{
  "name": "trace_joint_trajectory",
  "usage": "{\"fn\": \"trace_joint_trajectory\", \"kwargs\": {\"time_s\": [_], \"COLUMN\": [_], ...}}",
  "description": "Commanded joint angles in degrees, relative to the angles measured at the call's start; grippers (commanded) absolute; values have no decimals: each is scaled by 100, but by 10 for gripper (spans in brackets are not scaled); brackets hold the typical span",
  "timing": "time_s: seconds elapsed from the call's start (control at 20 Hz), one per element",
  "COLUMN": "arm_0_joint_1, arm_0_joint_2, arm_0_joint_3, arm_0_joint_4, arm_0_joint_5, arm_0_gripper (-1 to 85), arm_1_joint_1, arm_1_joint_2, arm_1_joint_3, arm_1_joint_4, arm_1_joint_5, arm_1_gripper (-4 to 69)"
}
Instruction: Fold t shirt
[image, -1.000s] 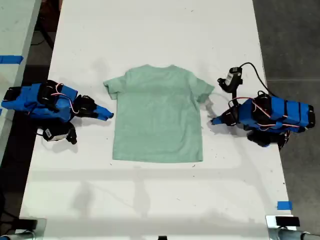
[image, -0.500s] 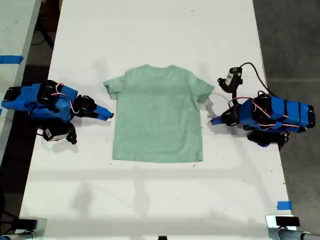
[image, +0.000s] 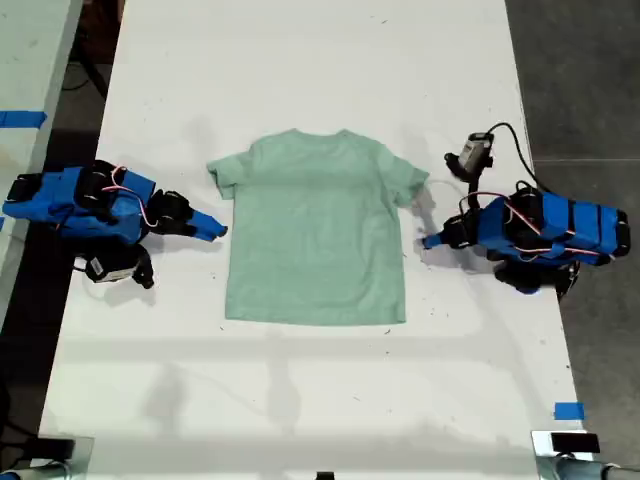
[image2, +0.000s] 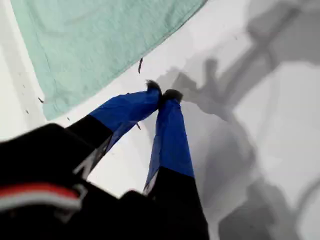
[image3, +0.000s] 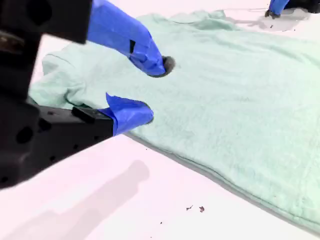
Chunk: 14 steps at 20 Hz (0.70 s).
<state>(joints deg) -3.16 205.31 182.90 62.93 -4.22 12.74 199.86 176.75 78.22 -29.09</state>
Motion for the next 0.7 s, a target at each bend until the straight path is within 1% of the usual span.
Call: {"fn": "trace_joint_trajectory", "kwargs": {"time_s": [0.0, 0.05, 0.1, 0.2, 0.3, 0.4, 0.45, 0.5, 0.55, 0.6, 0.65], "arm_0_joint_1": [44, 44, 44, 44, 44, 44, 44, 44, 44, 44, 44], "arm_0_joint_2": [18, 18, 18, 18, 18, 18, 18, 18, 18, 18, 18], "arm_0_joint_3": [62, 62, 62, 62, 62, 62, 62, 62, 62, 62, 62], "arm_0_joint_4": [-9, -9, -9, -9, -9, -9, -9, -9, -9, -9, -9], "arm_0_joint_5": [26, 26, 26, 26, 26, 26, 26, 26, 26, 26, 26], "arm_0_gripper": [115, 115, 115, 115, 115, 115, 115, 115, 115, 115, 115], "arm_1_joint_1": [70, 70, 79, 255, 26, -105, -202, -299, -149, -88, 44], "arm_1_joint_2": [62, 62, 62, 62, 62, 62, 70, 70, 70, 70, 44], "arm_1_joint_3": [53, 53, 53, 53, 53, 53, 53, 0, -123, -396, -738], "arm_1_joint_4": [9, 0, 0, 0, 0, 0, 0, -413, -773, -870, -817], "arm_1_joint_5": [2496, 2892, 2909, 2092, 2171, 2408, 2338, 2153, 1819, 1573, 1450], "arm_1_gripper": [33, 44, 22, 13, 13, 21, 15, 15, 18, 26, 39]}}
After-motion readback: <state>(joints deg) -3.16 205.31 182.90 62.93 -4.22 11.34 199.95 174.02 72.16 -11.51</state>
